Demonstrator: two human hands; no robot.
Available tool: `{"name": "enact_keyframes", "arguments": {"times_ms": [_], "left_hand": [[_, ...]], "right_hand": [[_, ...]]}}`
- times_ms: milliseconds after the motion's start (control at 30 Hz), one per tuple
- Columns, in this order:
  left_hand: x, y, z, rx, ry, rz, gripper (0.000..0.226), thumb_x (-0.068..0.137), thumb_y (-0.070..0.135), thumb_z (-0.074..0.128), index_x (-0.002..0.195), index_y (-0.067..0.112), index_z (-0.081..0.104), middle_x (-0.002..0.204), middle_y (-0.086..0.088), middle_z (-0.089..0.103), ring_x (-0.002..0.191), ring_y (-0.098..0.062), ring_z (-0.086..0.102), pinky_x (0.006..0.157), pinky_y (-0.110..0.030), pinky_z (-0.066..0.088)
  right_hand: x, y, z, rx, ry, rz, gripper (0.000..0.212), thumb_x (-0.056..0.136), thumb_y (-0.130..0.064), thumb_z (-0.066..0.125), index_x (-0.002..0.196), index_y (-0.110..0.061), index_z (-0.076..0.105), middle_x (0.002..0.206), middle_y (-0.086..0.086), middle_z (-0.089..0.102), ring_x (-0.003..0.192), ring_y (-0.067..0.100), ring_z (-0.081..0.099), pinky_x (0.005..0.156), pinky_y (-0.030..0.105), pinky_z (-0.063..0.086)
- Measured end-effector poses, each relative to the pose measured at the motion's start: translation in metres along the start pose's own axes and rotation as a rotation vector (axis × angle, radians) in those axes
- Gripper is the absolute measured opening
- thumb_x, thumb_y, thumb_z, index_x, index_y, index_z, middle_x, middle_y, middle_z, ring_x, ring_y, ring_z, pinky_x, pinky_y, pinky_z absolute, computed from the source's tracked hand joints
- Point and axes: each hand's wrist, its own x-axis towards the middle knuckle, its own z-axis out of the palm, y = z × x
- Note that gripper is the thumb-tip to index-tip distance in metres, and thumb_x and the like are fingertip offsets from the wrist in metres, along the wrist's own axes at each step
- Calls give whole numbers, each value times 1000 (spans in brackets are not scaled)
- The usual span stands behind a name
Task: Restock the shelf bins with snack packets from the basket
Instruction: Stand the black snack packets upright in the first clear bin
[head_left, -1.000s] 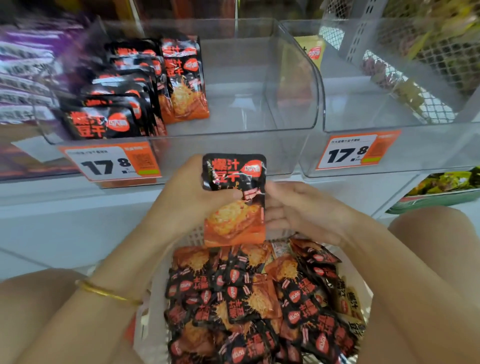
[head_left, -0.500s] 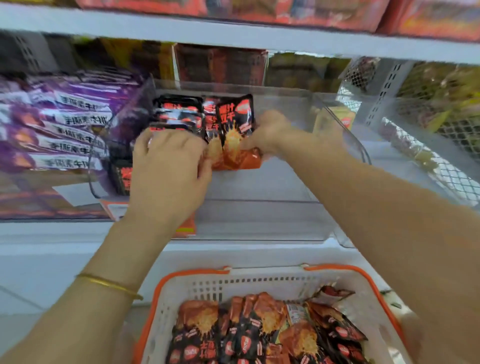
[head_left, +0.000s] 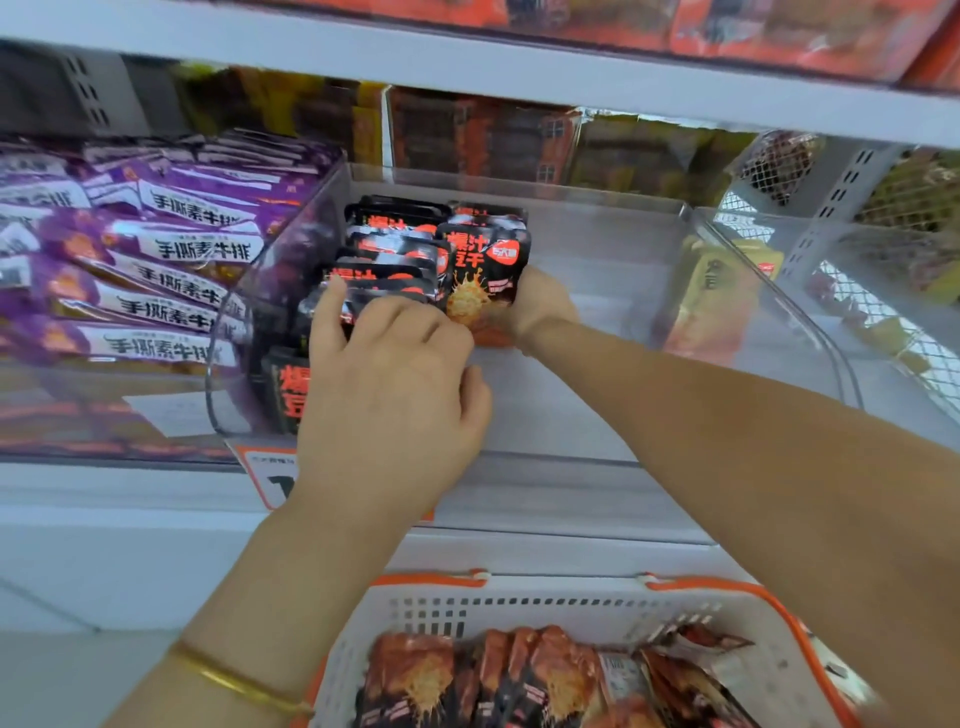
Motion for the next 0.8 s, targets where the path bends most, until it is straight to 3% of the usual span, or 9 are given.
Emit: {"name": "enact_keyframes", "arguments": {"times_ms": [133, 200, 300, 433, 533, 600, 667, 733, 800], "left_hand": [[0, 0, 0, -9, 18, -1, 35, 82, 32, 38, 88, 18, 70, 91, 2, 66, 101, -24, 58, 112, -51, 17], [-1, 0, 0, -24, 45, 2, 34, 82, 31, 39, 88, 17, 70, 91, 2, 66, 100, -25, 58, 112, -50, 17], [-1, -1, -1, -50, 113, 19, 29, 85, 27, 42, 89, 16, 68, 92, 1, 66, 99, -25, 59, 111, -50, 20], [-11, 11, -14, -55, 366, 130, 19, 86, 17, 51, 94, 14, 69, 101, 2, 68, 97, -26, 56, 97, -42, 32], [-33, 40, -22, -127, 462, 235, 18, 84, 13, 53, 91, 12, 69, 101, 3, 69, 91, -27, 53, 81, -38, 31], [-53, 61, -18, -177, 355, 300, 18, 82, 13, 52, 88, 12, 69, 96, 1, 69, 85, -28, 53, 75, -38, 31], [-74, 80, -3, -210, 158, 343, 19, 80, 15, 50, 84, 12, 68, 89, 0, 68, 82, -29, 55, 71, -38, 32], [-93, 93, 15, -218, -50, 364, 21, 78, 18, 46, 81, 13, 67, 85, 1, 67, 82, -28, 57, 71, -37, 33], [-108, 103, 33, -193, -218, 380, 26, 78, 22, 42, 79, 16, 66, 82, 3, 67, 81, -27, 57, 71, -38, 34]], "right_hand": [[3, 0, 6, 55, -30, 64, 30, 86, -26, 68, 95, -7, 46, 90, 11, 59, 84, 29, 62, 77, 38, 52], [1, -1, 3, 5, -47, 75, 27, 88, -22, 66, 88, -8, 44, 101, 14, 62, 95, 28, 64, 81, 34, 53], [-12, -7, -15, 12, -164, 80, 29, 83, -18, 70, 73, -9, 45, 106, 14, 63, 96, 31, 66, 84, 39, 56], [-71, -23, -68, 97, -102, -17, 27, 88, -3, 62, 70, -8, 42, 78, 16, 63, 80, 33, 71, 69, 44, 59], [-160, -4, -117, 330, -77, -174, 19, 85, -3, 66, 81, -9, 49, 64, 8, 57, 58, 20, 68, 52, 38, 57], [-212, 26, -131, 400, -215, -143, 12, 85, 1, 64, 81, -7, 55, 63, 8, 57, 52, 19, 64, 48, 34, 55], [-238, 71, -120, 284, -412, 1, 7, 87, 0, 61, 84, -6, 59, 67, 11, 60, 56, 22, 65, 53, 36, 56], [-243, 122, -91, 90, -567, 205, 5, 89, -3, 58, 92, -2, 62, 76, 15, 66, 67, 28, 68, 66, 42, 59], [-236, 167, -57, -197, -641, 314, 20, 90, -10, 56, 107, -1, 64, 96, 17, 69, 91, 31, 68, 79, 38, 55]]}}
